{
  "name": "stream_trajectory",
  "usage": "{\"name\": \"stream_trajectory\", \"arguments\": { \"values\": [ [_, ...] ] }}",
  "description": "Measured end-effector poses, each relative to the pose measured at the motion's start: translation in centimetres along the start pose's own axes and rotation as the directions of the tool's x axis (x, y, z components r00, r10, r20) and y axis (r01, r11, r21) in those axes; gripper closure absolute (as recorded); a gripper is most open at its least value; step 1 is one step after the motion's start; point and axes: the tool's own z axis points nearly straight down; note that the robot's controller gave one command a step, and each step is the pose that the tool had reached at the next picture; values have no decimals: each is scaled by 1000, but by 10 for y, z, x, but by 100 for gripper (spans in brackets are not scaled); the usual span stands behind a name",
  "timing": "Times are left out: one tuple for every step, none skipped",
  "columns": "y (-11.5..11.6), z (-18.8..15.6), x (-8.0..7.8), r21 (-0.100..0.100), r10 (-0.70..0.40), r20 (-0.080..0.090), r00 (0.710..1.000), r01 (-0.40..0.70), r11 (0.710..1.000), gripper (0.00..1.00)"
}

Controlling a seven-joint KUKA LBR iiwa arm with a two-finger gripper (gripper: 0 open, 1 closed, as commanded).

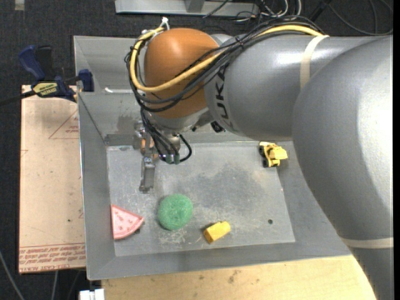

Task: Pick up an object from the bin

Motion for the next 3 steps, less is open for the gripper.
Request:
{"name": "stream_trajectory", "arguments": {
  "values": [
    [-1, -5, -2, -1, 3, 7, 1000, -3, 1000, 0],
    [-47, 70, -30, -3, 41, 13, 999, -41, 999, 0],
    [-57, 62, -39, -3, 37, 10, 999, -37, 999, 0]
  ]
}}
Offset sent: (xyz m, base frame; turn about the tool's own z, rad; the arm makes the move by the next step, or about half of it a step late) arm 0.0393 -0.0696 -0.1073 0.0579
